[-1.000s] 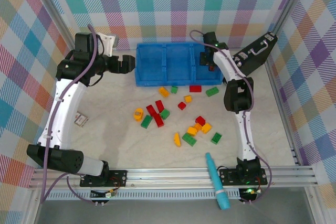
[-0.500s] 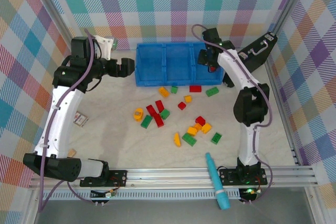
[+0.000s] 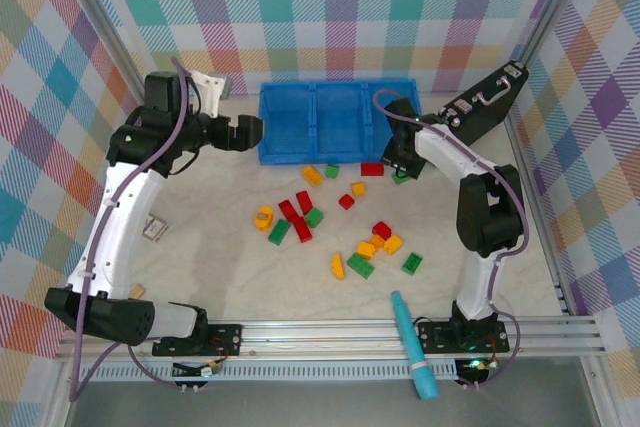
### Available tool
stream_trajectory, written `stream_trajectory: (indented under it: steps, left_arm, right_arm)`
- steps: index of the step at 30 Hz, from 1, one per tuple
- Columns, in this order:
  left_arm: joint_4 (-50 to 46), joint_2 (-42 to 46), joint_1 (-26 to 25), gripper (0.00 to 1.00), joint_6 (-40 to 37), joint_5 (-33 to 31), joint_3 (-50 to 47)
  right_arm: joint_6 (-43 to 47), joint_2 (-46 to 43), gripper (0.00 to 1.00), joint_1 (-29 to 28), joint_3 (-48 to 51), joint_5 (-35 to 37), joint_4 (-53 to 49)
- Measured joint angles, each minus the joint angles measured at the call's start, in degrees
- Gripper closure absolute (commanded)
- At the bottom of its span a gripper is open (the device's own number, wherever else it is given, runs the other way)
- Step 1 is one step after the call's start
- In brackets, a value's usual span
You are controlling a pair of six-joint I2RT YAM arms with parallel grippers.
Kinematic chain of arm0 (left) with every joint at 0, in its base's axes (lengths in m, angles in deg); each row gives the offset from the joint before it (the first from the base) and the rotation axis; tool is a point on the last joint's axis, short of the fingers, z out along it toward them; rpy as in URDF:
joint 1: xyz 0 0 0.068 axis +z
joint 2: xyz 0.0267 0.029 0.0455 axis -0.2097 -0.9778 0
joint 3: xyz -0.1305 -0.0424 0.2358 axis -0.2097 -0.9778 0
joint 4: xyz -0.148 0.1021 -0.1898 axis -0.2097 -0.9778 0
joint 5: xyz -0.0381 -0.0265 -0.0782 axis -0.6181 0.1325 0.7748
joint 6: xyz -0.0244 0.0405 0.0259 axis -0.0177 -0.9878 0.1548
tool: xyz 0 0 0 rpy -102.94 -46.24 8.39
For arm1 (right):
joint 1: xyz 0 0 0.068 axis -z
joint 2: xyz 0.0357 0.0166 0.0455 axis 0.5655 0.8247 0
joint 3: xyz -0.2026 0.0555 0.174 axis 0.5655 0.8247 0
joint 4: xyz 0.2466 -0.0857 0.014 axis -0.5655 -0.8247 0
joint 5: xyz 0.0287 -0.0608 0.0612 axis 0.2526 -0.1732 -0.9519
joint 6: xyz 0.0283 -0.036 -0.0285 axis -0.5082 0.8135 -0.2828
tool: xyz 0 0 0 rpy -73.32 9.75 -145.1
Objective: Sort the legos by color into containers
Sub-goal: Pick up the lego from the middle-right of the table.
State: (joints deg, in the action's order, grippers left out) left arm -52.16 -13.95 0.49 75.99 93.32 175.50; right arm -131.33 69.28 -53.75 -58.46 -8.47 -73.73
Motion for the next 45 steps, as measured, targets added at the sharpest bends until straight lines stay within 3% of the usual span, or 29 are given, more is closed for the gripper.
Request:
stream_trajectory:
  steps: [23,31,38,45]
  left_arm:
    - [-1.49,-5.68,0.00,0.00,-0.94,-0.63,1.99]
    - [-1.49,-5.92,0.00,0.00,-1.53,-0.83,2.47]
    - [-1.51,-5.92,0.00,0.00,-1.57,-1.31,2.49]
    - [-1.49,-5.92,0.00,0.00,-1.62,-1.70,2.49]
  right_arm:
    - [-9.44,4.15,0.33,3.67,3.21,-2.97,8.52]
    - [-11.89,6.99,0.34,4.37,5.18,-4.72,10.16]
    - [-11.52,7.41,0.48,4.70,4.90,-4.55,8.87]
    - [-9.60,7.32,0.70,4.72,5.09,-3.85,7.72]
